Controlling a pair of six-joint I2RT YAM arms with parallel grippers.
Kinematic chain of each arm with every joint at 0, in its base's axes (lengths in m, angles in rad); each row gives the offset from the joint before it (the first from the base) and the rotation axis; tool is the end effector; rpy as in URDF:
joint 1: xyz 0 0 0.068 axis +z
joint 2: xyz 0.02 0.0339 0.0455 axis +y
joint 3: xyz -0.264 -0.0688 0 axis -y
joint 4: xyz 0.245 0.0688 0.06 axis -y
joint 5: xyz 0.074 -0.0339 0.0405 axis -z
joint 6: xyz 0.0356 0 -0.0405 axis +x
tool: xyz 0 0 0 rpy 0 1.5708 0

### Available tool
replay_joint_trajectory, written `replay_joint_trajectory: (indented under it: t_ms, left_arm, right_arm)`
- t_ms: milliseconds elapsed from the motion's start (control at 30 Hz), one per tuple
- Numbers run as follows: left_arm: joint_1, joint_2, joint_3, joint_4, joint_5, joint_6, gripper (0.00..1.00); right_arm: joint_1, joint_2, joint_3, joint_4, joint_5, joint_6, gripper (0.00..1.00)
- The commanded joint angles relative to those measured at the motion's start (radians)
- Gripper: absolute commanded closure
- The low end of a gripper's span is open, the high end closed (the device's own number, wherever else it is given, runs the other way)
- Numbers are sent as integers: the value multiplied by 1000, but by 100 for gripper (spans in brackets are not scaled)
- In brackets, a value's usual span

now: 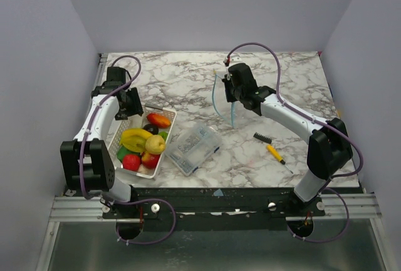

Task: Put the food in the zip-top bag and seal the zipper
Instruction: Adjust the fake fruit in the bin, then pick up the fake vegetable from the bin.

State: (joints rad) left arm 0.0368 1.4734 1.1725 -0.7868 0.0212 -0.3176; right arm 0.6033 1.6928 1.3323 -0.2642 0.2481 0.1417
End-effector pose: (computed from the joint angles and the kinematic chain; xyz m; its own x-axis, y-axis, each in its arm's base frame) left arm 0.2968 0.0102 0.2639 -0.8323 -0.3431 -0.4354 -0.3020 0.9393 -0.1629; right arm 0.3266 0.2144 0.2818 -0.5313 -0.1998 -0.8233 -0.3141 0.9490 -0.0276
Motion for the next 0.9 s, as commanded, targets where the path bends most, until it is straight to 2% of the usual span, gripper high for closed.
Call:
replay_joint_trajectory:
  t_ms: [0,167,600,667,867]
  left_arm:
    - [-3,101,105,5,-87,59,40]
    - [-4,195,146,23,-35,67,34]
    - [-20,354,185,37,-38,68,36]
    - [-22,352,173,55,-54,69,39]
    - [-22,311,155,100,-107,72,62]
  right_arm:
    - [4,19,29,-15,-25,11,99]
    - [4,24,32,-16,-29,12,99]
    - [4,27,33,-17,-27,12,100]
    - [3,27,31,-19,-27,11,99]
    - [3,29,34,-22,-27,11,99]
